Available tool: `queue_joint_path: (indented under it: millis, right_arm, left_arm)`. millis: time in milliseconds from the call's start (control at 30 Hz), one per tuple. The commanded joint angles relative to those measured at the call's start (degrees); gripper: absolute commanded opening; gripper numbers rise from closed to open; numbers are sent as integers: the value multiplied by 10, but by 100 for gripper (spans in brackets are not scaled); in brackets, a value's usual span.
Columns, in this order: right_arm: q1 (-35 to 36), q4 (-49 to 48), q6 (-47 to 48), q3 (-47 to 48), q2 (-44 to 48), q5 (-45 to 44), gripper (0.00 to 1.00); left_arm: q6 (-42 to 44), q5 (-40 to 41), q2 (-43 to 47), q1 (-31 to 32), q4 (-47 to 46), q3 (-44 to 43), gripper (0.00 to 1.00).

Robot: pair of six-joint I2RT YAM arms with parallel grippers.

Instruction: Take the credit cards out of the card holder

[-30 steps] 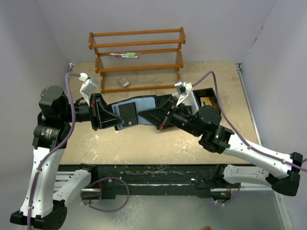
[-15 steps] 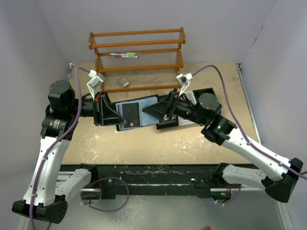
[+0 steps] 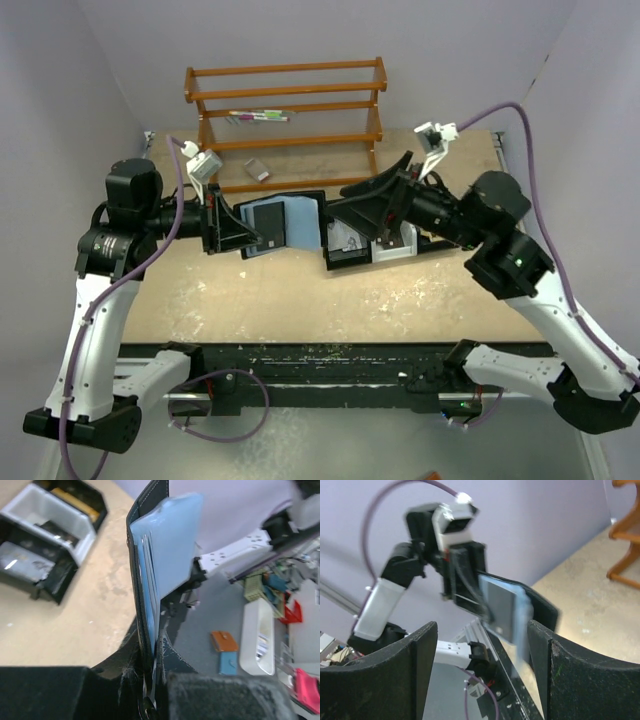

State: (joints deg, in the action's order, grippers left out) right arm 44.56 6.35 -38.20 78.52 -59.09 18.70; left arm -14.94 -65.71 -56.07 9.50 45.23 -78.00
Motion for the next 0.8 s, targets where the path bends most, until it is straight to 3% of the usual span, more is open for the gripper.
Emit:
queue_joint_path:
  millis: [0,133,367,767]
  right_arm:
    - [-2,-32,21,22,9,44,73]
    - [15,-76,-3,-4,-12,77,67]
    - [56,-107,-3,-30,-82,88,67]
    - [49,-146,-5,-83,-109,188,62]
  left_arm:
    - [99,115,-8,1,64,-22,0]
    - [114,148,-13,1,70,-22,0]
    - [112,124,-13,1,74,-27,0]
    - [103,-60,-7,1,63,-32,0]
